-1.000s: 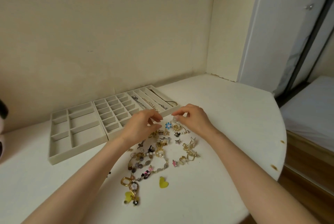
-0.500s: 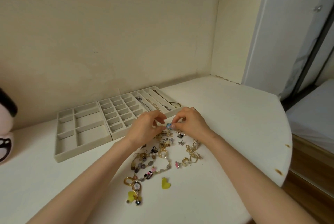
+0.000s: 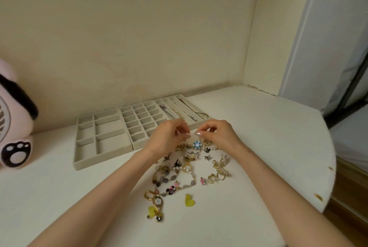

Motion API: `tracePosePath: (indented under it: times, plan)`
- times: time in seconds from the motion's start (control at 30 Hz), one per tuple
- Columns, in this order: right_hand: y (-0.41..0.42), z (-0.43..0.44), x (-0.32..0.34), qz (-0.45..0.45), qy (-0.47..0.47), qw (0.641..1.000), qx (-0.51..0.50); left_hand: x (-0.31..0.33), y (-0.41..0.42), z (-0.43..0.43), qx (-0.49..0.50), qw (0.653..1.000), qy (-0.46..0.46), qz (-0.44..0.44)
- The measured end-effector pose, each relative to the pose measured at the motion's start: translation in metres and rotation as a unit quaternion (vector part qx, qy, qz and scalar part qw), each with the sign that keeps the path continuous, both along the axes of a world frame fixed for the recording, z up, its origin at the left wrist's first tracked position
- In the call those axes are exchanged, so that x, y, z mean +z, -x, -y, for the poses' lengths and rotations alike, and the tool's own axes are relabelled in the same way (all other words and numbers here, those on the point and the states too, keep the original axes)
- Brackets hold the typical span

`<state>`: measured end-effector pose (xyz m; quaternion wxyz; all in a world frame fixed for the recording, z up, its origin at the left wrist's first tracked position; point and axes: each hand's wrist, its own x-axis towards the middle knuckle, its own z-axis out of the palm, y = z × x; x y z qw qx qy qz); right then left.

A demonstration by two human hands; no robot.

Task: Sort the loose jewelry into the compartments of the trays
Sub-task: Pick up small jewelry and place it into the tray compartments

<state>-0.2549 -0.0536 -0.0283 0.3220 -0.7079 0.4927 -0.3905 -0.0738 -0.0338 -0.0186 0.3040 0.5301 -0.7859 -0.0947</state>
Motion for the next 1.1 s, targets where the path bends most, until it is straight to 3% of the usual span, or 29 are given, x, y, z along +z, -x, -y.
tracePosePath:
  times: [0.27,0.5,0.67,0.8,0.93,1.1]
  plan:
    - [0.006,0.003,0.001,-0.008,0.008,0.999,-0.04,-0.012,0.017,0.005,-0.041,0.995,0.011,0.087]
    - [0.007,0.004,0.0,0.0,0.011,0.999,-0.033,0.004,0.005,0.004,-0.029,0.999,0.009,0.019]
    - [-0.011,-0.007,0.009,0.008,0.026,1.0,0.012,0.025,-0.043,0.002,0.055,0.998,0.01,-0.016]
    - [-0.043,-0.018,0.028,-0.084,0.059,0.988,0.113,0.031,-0.099,-0.002,0.138,0.989,0.017,-0.056]
    - [-0.079,-0.02,0.042,-0.126,0.083,0.975,0.162,0.028,-0.159,0.003,0.252,0.965,0.013,-0.072]
    - [-0.127,-0.017,0.038,-0.105,0.086,0.974,0.18,0.021,-0.219,0.023,0.358,0.932,-0.022,-0.053]
